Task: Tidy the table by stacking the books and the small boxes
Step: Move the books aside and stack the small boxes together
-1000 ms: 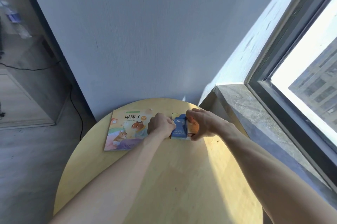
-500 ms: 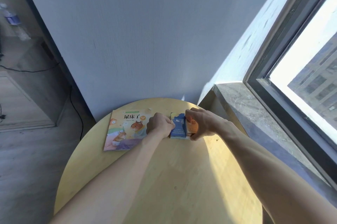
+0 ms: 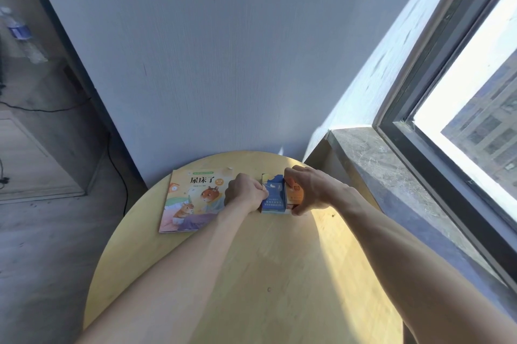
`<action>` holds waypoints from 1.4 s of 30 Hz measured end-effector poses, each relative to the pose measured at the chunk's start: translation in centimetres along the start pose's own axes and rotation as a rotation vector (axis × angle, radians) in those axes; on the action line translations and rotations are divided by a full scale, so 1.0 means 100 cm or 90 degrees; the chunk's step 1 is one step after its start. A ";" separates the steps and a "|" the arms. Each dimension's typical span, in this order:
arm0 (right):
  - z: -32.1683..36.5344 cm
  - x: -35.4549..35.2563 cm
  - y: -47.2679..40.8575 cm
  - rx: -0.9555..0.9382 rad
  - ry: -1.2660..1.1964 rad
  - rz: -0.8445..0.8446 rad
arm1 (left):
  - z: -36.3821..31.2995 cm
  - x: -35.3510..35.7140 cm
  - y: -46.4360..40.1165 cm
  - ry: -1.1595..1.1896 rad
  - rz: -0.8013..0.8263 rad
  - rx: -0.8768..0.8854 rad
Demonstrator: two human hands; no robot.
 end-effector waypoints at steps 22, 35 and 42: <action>-0.001 0.001 -0.003 0.005 -0.001 0.010 | 0.003 0.001 -0.002 0.030 0.001 -0.018; 0.000 0.001 -0.003 0.002 0.014 0.014 | 0.004 0.001 -0.003 0.028 -0.009 -0.026; 0.000 0.001 -0.003 0.001 0.007 0.015 | 0.002 0.000 -0.003 0.014 0.001 -0.014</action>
Point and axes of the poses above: each hand's wrist, its own y-axis away from the middle knuckle, its own x-axis out of the palm, z = x × y, the point moved 5 cm from there along -y, towards the middle knuckle, and after that the axes turned 13 degrees about x, right-handed, at the moved point
